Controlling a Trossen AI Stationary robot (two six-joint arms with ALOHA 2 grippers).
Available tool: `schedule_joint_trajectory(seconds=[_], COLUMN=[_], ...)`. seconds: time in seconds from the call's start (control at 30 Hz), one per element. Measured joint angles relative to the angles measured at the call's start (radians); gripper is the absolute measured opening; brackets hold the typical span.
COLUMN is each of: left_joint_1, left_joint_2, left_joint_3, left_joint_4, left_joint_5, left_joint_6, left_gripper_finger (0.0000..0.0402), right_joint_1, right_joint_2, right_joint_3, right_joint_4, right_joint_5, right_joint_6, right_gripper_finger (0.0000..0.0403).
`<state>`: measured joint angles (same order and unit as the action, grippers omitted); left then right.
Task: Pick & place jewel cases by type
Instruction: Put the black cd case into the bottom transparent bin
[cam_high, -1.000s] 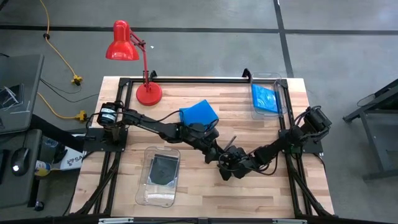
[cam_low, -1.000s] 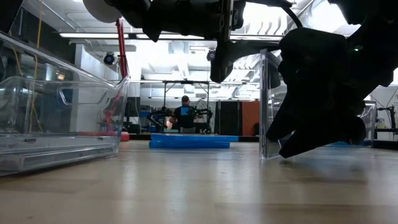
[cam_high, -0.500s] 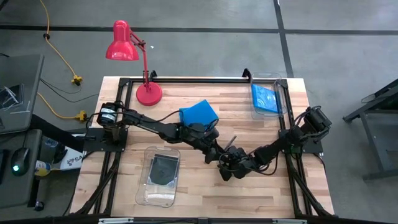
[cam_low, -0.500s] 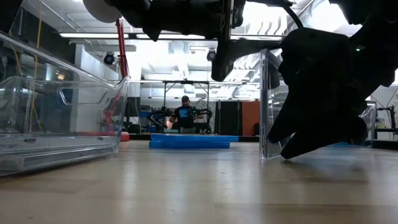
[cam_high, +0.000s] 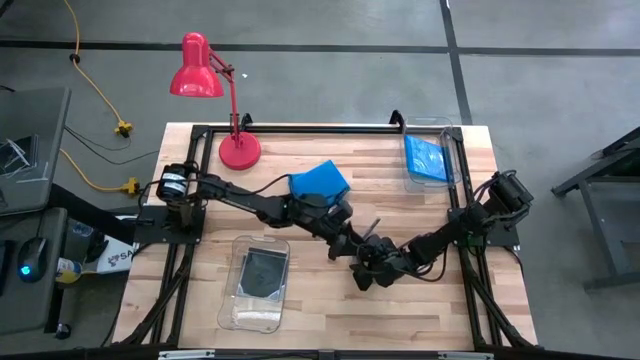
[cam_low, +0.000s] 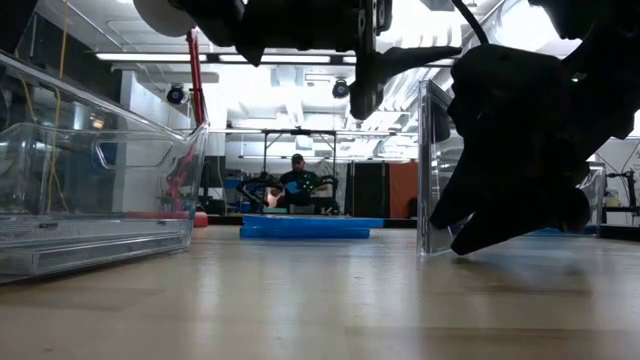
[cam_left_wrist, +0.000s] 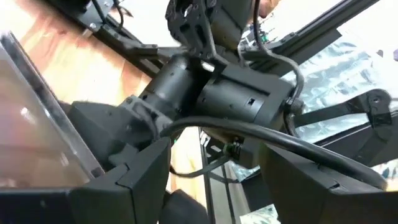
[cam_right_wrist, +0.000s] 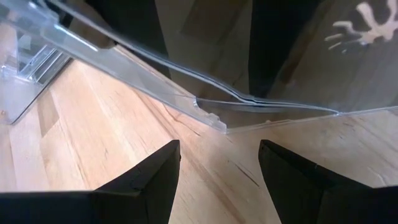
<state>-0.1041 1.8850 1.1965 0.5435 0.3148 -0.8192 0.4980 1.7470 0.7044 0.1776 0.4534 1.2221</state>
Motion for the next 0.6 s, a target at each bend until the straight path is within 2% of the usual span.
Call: schedule_joint_trajectory(seconds=[0.17,0.3,0.43,0.6], left_joint_1=[0.037,0.066,0.091,0.115], left_joint_2=[0.000,0.000,0.000,-0.004], left_joint_3=[0.006,0.067,0.163,0.317], left_joint_4=[0.099,0.085,-0.064,-0.392], left_joint_5=[0.044,0.114,0.171,0.183], left_joint_6=[0.003,0.024,0.091,0.226], left_gripper_finger=[0.0239,0.0239,0.0239,0.0239], right_joint_1=[0.000,0.000,0.000,0.000], right_joint_2=[0.000,-0.001,-0.002,0.000], right_joint_3=[0.001,0.002,0.003,0.000], right_joint_4=[0.001,0.005,0.003,-0.003], right_joint_5=[0.000,0.000,-0.003,-0.008], right_joint_6=[0.000,0.000,0.000,0.000], right_gripper_finger=[0.0211,0.0211,0.0211,0.0211])
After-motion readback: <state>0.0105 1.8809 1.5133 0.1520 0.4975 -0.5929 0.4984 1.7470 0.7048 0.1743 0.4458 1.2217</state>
